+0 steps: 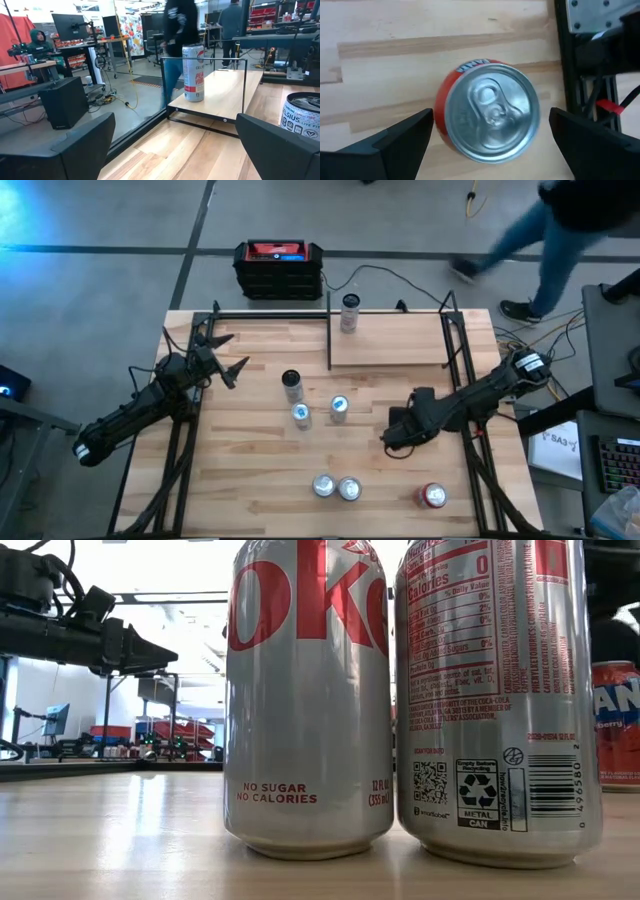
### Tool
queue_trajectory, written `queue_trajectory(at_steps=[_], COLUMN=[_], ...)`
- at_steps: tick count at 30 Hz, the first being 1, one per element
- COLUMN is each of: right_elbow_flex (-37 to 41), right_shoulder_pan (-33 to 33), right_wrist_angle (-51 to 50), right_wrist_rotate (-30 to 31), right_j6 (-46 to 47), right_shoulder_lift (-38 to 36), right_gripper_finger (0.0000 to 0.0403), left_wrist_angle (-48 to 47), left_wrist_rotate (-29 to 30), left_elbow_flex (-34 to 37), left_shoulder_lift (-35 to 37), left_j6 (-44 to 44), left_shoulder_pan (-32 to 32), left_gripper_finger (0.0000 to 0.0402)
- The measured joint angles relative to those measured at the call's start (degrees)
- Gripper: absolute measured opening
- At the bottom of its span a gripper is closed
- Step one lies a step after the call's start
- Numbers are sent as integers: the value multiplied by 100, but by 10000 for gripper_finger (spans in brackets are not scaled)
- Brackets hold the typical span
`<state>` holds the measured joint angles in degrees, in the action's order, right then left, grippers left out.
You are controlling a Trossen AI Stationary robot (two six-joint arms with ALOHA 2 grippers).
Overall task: Place canned beverage on shelf
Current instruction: Put the top red soda can on the shelf
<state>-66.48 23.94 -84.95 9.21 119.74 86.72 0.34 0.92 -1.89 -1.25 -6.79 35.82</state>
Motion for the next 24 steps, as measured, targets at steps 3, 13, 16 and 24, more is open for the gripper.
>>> queue_trajectory(at_steps=[3, 13, 16, 24], right_elbow_flex=[45, 314, 509, 1039], right_shoulder_pan=[345, 1422, 1608, 1883], right_wrist_angle=[-33, -177, -132, 114], right_wrist_rotate=[175, 1042, 1203, 1694], right_j6=[126, 1093, 1156, 1235], right_shoulder_lift=[-1, -2, -2, -2], right_gripper_finger=[384, 384, 384, 384], left_wrist_angle=[1, 0, 0, 1], left_wrist_rotate=[-1, 1, 0, 0], left_elbow_flex=[0, 0, 0, 0], left_shoulder_lift=[1, 1, 1, 1], left_j6=[2, 0, 1, 1], left_shoulder_pan=[-1, 1, 0, 1], left_gripper_finger=[398, 398, 398, 398])
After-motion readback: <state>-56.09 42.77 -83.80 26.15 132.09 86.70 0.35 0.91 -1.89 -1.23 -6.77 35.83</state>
